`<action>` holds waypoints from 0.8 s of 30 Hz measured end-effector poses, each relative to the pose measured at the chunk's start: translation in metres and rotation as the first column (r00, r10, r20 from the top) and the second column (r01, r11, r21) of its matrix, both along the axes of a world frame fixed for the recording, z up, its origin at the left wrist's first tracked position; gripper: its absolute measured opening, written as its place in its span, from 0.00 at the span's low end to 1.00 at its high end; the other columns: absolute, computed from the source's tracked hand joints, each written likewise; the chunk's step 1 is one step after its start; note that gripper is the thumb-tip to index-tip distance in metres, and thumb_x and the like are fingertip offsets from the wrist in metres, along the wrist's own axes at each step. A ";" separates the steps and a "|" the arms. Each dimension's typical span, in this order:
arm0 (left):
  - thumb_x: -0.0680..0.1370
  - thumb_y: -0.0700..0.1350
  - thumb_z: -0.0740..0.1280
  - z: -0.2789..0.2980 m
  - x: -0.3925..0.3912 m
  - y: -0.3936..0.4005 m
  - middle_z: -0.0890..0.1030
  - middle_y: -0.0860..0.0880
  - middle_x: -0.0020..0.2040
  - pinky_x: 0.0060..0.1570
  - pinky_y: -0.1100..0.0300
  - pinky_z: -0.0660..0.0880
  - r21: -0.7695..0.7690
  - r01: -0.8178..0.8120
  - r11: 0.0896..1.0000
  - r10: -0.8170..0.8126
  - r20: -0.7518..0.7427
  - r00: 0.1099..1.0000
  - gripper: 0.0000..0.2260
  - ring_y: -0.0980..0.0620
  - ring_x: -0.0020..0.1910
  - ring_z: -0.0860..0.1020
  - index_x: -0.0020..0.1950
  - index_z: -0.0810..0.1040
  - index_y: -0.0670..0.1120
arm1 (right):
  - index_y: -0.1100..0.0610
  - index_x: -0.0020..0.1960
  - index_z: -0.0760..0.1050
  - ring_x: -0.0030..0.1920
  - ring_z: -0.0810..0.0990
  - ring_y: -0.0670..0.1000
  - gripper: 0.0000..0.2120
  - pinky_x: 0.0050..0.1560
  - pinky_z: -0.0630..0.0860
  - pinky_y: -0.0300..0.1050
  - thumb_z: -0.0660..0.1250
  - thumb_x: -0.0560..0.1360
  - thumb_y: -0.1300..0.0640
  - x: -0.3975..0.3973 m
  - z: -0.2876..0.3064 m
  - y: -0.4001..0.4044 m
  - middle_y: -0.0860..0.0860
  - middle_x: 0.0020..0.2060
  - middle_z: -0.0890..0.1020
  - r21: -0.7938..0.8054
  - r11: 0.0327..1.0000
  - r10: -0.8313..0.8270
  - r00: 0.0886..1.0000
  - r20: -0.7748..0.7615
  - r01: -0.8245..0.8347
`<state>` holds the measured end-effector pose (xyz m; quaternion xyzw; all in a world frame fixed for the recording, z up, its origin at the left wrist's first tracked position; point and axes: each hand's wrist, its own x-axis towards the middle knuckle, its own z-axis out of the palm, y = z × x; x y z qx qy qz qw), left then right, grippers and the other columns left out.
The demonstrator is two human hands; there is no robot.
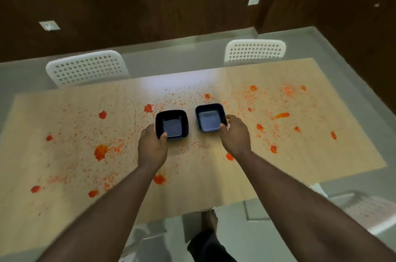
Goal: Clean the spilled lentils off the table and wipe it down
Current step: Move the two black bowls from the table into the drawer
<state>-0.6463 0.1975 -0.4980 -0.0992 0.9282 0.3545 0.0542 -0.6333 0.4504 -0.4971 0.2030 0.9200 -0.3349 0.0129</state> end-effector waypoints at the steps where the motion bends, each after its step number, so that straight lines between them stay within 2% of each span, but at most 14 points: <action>1: 0.86 0.47 0.65 -0.008 -0.011 0.002 0.78 0.39 0.66 0.54 0.54 0.73 -0.023 -0.050 0.999 0.051 0.041 0.998 0.21 0.40 0.62 0.77 0.75 0.71 0.38 | 0.59 0.71 0.74 0.61 0.79 0.59 0.18 0.54 0.72 0.47 0.65 0.84 0.52 -0.012 -0.007 0.007 0.57 0.63 0.80 0.002 1.000 -0.021 0.999 0.027 0.021; 4: 0.85 0.46 0.65 -0.030 -0.036 0.003 0.80 0.37 0.65 0.56 0.52 0.75 -0.063 -0.141 0.988 0.148 0.136 0.980 0.20 0.37 0.62 0.79 0.74 0.73 0.37 | 0.61 0.73 0.72 0.61 0.80 0.61 0.21 0.53 0.75 0.49 0.64 0.84 0.51 -0.041 -0.031 0.021 0.59 0.64 0.81 0.002 0.999 -0.050 0.994 0.099 0.050; 6: 0.85 0.43 0.66 -0.038 -0.046 0.007 0.83 0.37 0.62 0.51 0.56 0.72 -0.062 -0.195 0.979 0.204 0.187 0.961 0.17 0.37 0.59 0.81 0.71 0.77 0.36 | 0.61 0.69 0.74 0.55 0.82 0.61 0.18 0.46 0.73 0.46 0.64 0.84 0.52 -0.056 -0.045 0.026 0.60 0.58 0.83 -0.013 1.000 -0.023 0.989 0.144 0.026; 9: 0.85 0.41 0.66 -0.044 -0.053 0.009 0.85 0.38 0.57 0.46 0.59 0.70 -0.073 -0.234 0.970 0.244 0.232 0.942 0.12 0.39 0.54 0.82 0.64 0.82 0.36 | 0.62 0.63 0.77 0.49 0.82 0.61 0.13 0.43 0.73 0.45 0.64 0.84 0.55 -0.068 -0.059 0.031 0.60 0.52 0.84 -0.045 0.999 -0.010 0.982 0.191 0.019; 12: 0.83 0.38 0.66 -0.053 -0.060 0.007 0.85 0.39 0.48 0.42 0.53 0.79 -0.051 -0.281 0.958 0.284 0.278 0.918 0.08 0.41 0.45 0.82 0.53 0.85 0.36 | 0.64 0.56 0.80 0.43 0.78 0.57 0.08 0.35 0.69 0.43 0.63 0.81 0.63 -0.075 -0.066 0.036 0.60 0.49 0.84 -0.056 0.998 -0.009 0.976 0.215 0.022; 15: 0.79 0.34 0.66 -0.055 -0.062 0.010 0.84 0.41 0.38 0.38 0.47 0.85 -0.001 -0.332 0.943 0.315 0.318 0.894 0.07 0.41 0.38 0.85 0.43 0.82 0.37 | 0.64 0.50 0.80 0.40 0.77 0.54 0.08 0.29 0.66 0.38 0.62 0.79 0.67 -0.079 -0.061 0.036 0.57 0.44 0.82 -0.065 0.998 0.008 0.978 0.207 0.006; 17: 0.79 0.32 0.65 -0.051 -0.060 0.017 0.84 0.40 0.37 0.35 0.50 0.85 0.041 -0.355 0.934 0.324 0.319 0.890 0.09 0.43 0.34 0.85 0.42 0.81 0.38 | 0.61 0.49 0.80 0.40 0.80 0.54 0.08 0.32 0.75 0.37 0.62 0.79 0.67 -0.077 -0.054 0.031 0.54 0.41 0.82 -0.107 0.994 0.006 0.989 0.146 0.010; 19: 0.79 0.32 0.65 -0.047 -0.056 0.025 0.84 0.40 0.36 0.34 0.48 0.85 0.062 -0.366 0.928 0.332 0.303 0.893 0.10 0.43 0.33 0.85 0.40 0.81 0.38 | 0.61 0.52 0.82 0.39 0.85 0.56 0.10 0.38 0.85 0.50 0.62 0.79 0.66 -0.077 -0.047 0.020 0.54 0.40 0.84 -0.183 0.983 0.012 0.997 0.071 0.001; 21: 0.78 0.33 0.65 -0.047 -0.052 0.030 0.83 0.41 0.34 0.33 0.44 0.85 0.084 -0.359 0.930 0.323 0.283 0.903 0.10 0.42 0.33 0.85 0.38 0.80 0.39 | 0.61 0.56 0.83 0.38 0.85 0.55 0.11 0.39 0.85 0.55 0.63 0.79 0.65 -0.079 -0.037 0.006 0.54 0.40 0.85 -0.205 0.977 0.053 0.999 0.011 -0.050; 24: 0.76 0.36 0.65 -0.051 -0.044 0.035 0.84 0.43 0.33 0.34 0.41 0.84 0.140 -0.326 0.935 0.286 0.248 0.926 0.09 0.41 0.32 0.85 0.37 0.81 0.42 | 0.61 0.57 0.83 0.39 0.84 0.52 0.11 0.38 0.84 0.49 0.64 0.80 0.64 -0.080 -0.024 -0.017 0.52 0.41 0.85 -0.201 0.973 0.110 0.994 -0.013 -0.111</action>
